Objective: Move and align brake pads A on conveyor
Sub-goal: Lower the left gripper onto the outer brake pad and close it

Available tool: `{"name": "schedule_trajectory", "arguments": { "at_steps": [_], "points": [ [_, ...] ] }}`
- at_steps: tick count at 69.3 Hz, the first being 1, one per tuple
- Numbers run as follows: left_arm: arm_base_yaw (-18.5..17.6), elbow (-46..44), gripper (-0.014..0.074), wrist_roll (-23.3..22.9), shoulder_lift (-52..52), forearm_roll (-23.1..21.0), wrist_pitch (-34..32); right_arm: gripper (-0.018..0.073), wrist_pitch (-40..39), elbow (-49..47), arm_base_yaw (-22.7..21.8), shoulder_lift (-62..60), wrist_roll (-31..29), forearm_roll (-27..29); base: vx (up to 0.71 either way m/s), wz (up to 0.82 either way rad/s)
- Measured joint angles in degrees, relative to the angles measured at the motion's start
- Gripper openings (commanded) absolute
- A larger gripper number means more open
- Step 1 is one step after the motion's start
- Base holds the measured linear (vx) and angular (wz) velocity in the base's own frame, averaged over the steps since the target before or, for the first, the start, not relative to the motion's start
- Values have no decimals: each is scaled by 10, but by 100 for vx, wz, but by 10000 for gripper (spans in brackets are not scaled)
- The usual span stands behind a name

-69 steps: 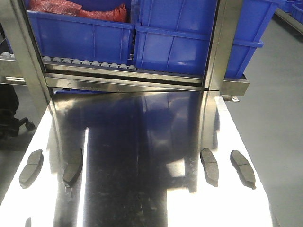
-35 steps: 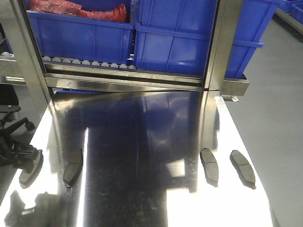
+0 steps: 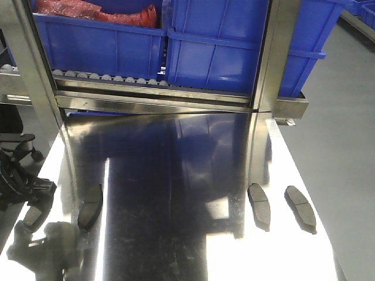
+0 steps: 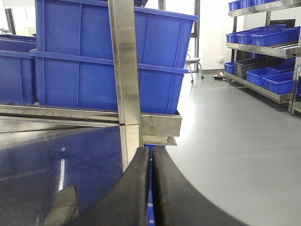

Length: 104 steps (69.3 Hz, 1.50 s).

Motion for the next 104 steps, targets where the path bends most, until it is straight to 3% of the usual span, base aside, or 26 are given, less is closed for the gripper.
{"name": "schedule_trajectory", "arguments": {
  "at_steps": [33,54,86,96,104],
  "points": [
    [-2,-77,578,8,52,0,49,-3,0,0,0,0,0,0,0,0],
    [-36,-77,578,8,70,-2,44,-3,0,0,0,0,0,0,0,0],
    [-37,-77,575,-24,90,15,20,-3,0,0,0,0,0,0,0,0],
    [-37,-80,534,-27,101,10,23,-3,0,0,0,0,0,0,0,0],
    [-37,-81,442,-28,101,9,25,-3,0,0,0,0,0,0,0,0]
  ]
}}
